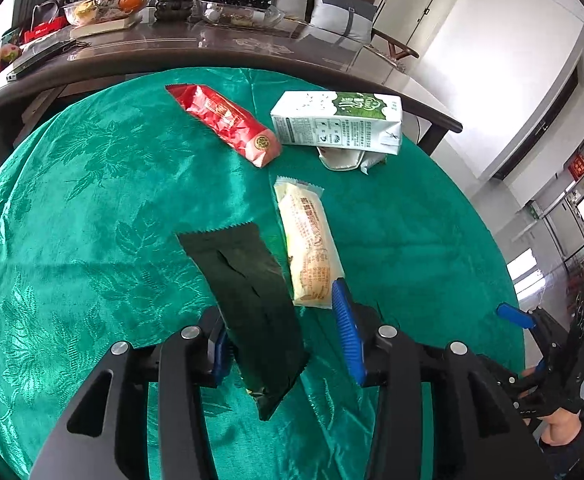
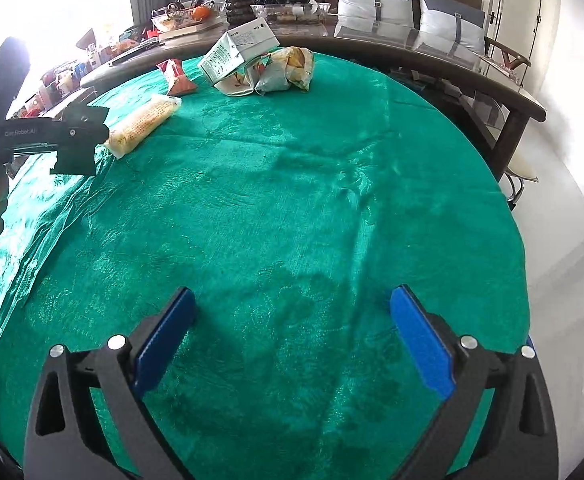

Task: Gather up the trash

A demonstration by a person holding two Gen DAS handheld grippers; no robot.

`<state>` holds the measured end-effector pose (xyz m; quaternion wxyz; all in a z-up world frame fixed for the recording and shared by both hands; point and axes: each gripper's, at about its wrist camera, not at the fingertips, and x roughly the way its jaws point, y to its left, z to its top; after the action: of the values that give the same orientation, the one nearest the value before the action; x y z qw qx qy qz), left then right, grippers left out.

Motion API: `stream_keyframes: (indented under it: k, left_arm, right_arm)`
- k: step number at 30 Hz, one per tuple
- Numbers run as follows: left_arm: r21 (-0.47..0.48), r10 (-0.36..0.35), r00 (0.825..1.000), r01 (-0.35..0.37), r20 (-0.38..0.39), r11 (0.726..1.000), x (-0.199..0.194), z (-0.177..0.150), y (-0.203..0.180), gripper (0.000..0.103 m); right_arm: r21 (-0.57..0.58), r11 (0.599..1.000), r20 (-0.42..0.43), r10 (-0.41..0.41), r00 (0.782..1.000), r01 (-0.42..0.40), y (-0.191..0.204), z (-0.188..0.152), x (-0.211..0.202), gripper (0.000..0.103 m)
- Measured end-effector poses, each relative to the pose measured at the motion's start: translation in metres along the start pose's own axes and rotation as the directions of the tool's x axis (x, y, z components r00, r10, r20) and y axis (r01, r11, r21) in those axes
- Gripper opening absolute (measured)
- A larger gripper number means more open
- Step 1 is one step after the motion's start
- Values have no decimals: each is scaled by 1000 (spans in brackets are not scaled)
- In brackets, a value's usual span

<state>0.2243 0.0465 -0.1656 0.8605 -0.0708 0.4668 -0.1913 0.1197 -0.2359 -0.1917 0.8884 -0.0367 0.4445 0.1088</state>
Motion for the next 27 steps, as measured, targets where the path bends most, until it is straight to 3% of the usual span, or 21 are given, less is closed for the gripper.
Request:
stream_keyframes:
  k: [1, 2, 4, 8, 14, 20, 21, 22, 24, 25, 27]
  left_arm:
    - [1, 0, 1000, 0, 1, 1000, -1, 0, 1, 41]
    - [1, -3, 1000, 3, 0, 1000, -3, 0, 2, 27]
    - [-1, -13, 1000, 13, 0, 1000, -9, -2, 5, 18]
    - [1, 0, 1000, 0, 0, 1000, -22, -9, 11, 17]
    - [21, 44, 998, -43, -45, 999, -48, -25, 19, 17]
    - [126, 185, 982, -178, -47, 976, -72, -42, 3, 17]
    - [142, 204, 978, -196, -47, 970, -71, -44, -1, 17]
    - [156, 217, 975, -207, -48, 966, -69, -46, -5, 17]
    - [175, 235, 971, -223, -53, 959, -62, -49, -15, 17]
    - [182, 242, 969, -229, -53, 956, -57, -48, -21, 18]
    - [200, 252, 967, -238, -48, 950, -47, -49, -33, 18]
  right_arm:
    - [0, 1000, 0, -1, 1000, 1, 0, 0, 0, 96]
    - [2, 1000, 0, -1, 1000, 1, 0, 0, 0, 96]
    - [6, 1000, -3, -4, 1000, 4, -1, 1, 0, 96]
    - [55, 996, -6, 72, 997, -71, 12, 22, 4, 96]
    - [33, 979, 38, 200, 979, -201, 75, 90, 27, 95]
    - [-5, 976, 8, 217, 976, -217, 129, 135, 71, 86]
    - [-15, 978, -5, 209, 978, -209, 134, 136, 77, 82]
    - [-22, 980, -25, 195, 980, -196, 135, 136, 83, 61]
    - [-21, 983, -47, 183, 982, -184, 129, 133, 86, 33]
    - [-21, 987, -36, 160, 986, -161, 119, 128, 81, 27]
    - [-21, 991, -23, 130, 991, -130, 101, 120, 70, 27]
